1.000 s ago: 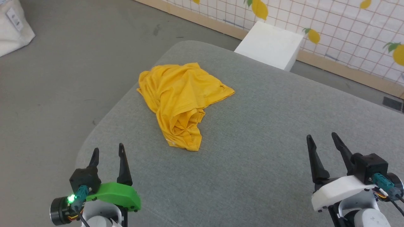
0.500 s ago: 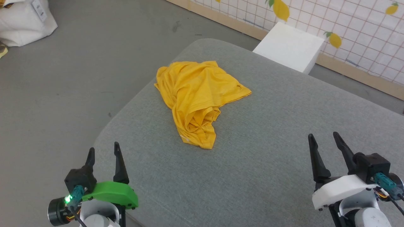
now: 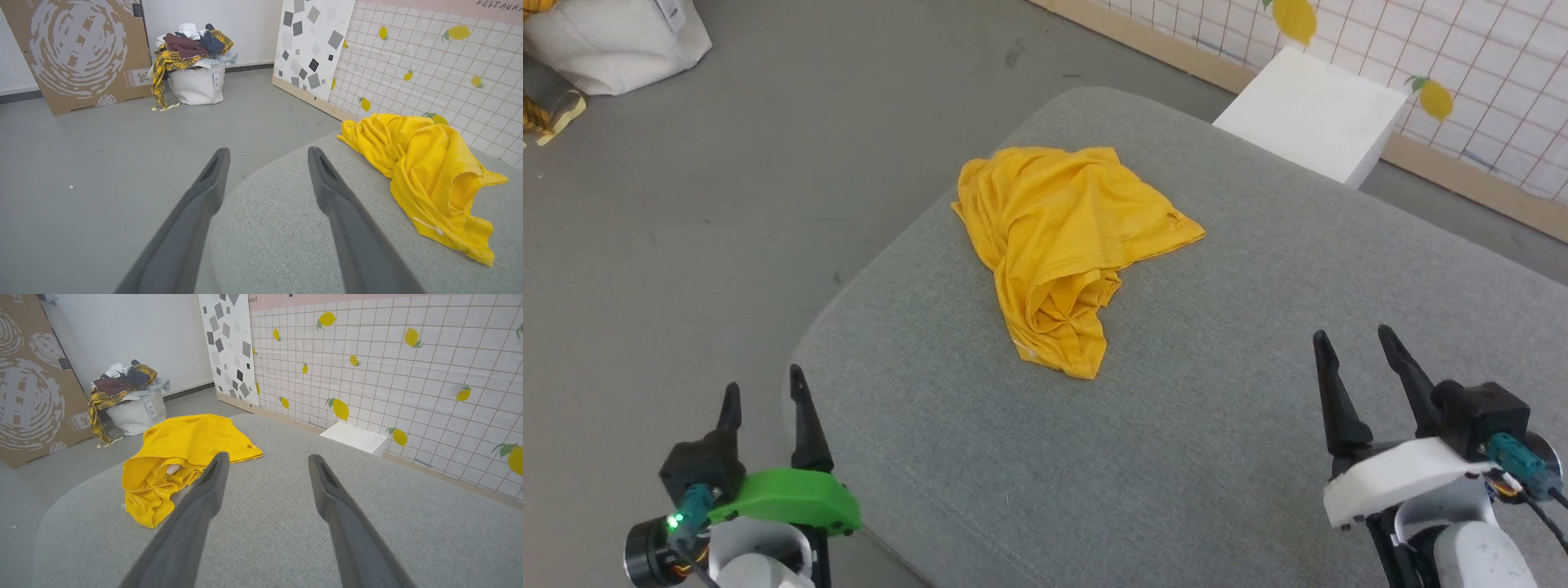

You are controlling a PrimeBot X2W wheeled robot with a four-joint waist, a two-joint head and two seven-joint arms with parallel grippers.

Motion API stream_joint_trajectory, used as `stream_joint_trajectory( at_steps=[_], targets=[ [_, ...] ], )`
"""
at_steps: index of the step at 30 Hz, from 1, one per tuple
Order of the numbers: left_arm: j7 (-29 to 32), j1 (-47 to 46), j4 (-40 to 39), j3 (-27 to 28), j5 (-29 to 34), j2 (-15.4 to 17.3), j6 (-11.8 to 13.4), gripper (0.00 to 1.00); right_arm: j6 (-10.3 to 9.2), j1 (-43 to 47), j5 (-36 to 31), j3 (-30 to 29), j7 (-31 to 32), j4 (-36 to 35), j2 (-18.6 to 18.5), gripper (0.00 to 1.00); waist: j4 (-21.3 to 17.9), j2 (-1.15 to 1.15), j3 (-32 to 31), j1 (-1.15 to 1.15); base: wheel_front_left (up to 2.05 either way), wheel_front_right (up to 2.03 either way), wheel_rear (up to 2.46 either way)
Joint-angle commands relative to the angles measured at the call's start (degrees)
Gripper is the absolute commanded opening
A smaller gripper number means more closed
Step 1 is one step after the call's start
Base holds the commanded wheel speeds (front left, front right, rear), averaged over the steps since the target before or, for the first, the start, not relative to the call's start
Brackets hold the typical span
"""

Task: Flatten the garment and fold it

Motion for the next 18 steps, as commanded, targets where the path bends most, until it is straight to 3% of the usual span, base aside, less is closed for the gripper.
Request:
stream_joint_trajectory(
  at_steps=[1,8,18],
  targets=[
    [-0.46,-1.3,-0.55,0.62,-1.11,0.4,-0.03,1.0,-0.1,-1.63,0.09,0.31,-0.19,-0.12,0.03,1.0,-1.29,0.0,1.54,0.0,0.0,0.0,0.0],
    [0.73,-7.02,-0.49,2.99,-5.64,1.86,-3.19,1.0,-0.1,-5.95,-2.36,2.43,1.62,-2.64,0.03,1.0,-8.59,0.0,10.02,0.0,0.0,0.0,0.0],
    [9.77,-24.82,5.12,5.16,-12.79,6.23,-7.61,1.0,-0.1,-11.28,-5.04,2.4,2.83,-5.88,0.03,1.0,-18.39,0.0,24.34,0.0,0.0,0.0,0.0]
  ],
)
